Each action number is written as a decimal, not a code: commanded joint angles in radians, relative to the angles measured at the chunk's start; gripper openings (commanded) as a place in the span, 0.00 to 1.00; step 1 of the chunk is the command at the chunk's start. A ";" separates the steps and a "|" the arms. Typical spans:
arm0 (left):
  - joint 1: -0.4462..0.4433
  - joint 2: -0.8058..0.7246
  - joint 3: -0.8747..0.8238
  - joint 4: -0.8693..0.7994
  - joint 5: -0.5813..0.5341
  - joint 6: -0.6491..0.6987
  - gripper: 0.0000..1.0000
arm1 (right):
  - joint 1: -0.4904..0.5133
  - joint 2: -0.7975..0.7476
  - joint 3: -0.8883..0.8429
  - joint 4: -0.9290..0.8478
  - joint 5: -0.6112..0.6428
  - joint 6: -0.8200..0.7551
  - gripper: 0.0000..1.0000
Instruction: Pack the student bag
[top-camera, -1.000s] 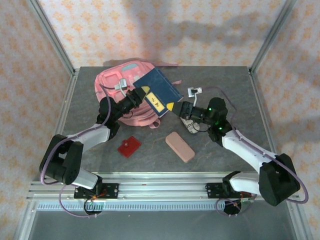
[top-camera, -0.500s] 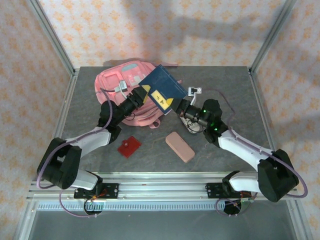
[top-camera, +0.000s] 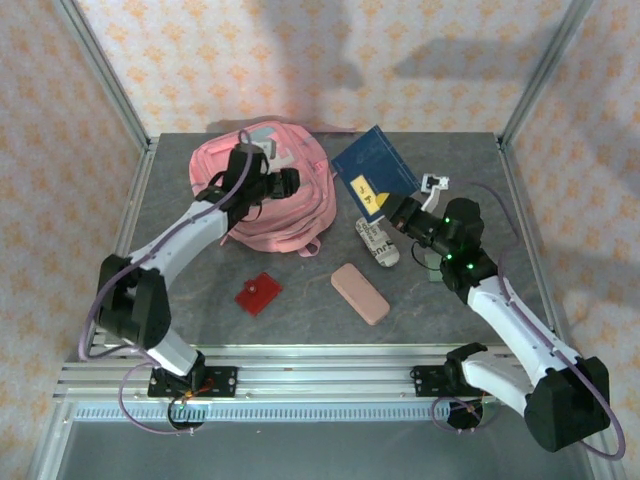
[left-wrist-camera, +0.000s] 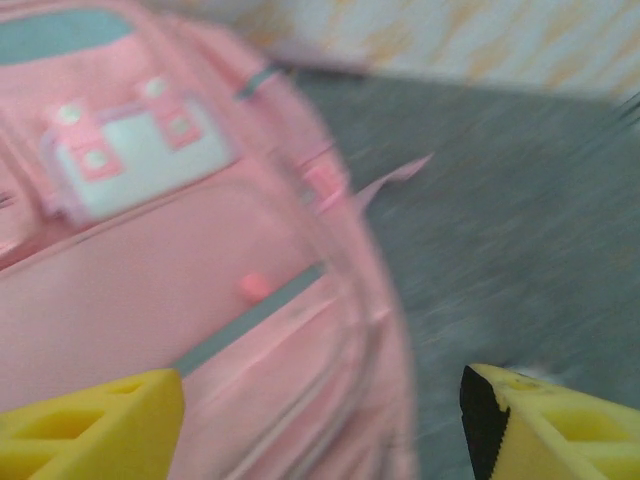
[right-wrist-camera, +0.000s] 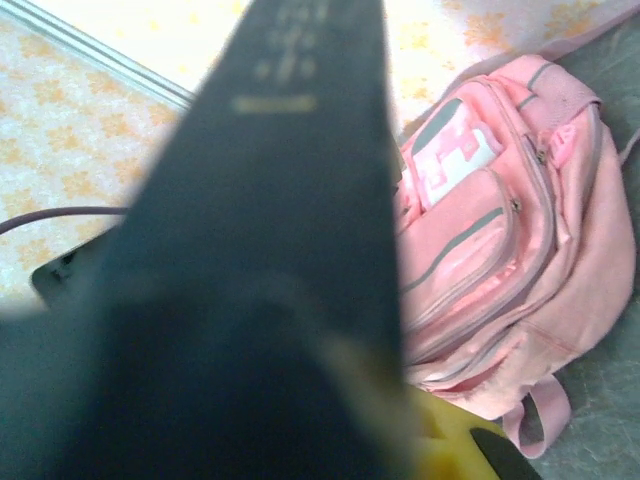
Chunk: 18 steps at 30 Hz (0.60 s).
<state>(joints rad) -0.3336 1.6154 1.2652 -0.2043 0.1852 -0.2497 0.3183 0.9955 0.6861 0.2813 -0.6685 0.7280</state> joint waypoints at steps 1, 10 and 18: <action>-0.027 0.083 0.078 -0.265 -0.145 0.234 0.75 | -0.007 -0.016 -0.002 -0.001 -0.002 -0.038 0.00; -0.084 0.253 0.162 -0.307 -0.343 0.349 0.76 | -0.009 0.024 0.001 0.005 -0.012 -0.036 0.00; -0.085 0.287 0.126 -0.182 -0.448 0.358 0.67 | -0.011 0.027 0.001 0.018 -0.022 -0.027 0.00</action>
<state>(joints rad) -0.4221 1.8935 1.3987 -0.4427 -0.1715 0.0826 0.3168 1.0260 0.6857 0.2379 -0.6731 0.7097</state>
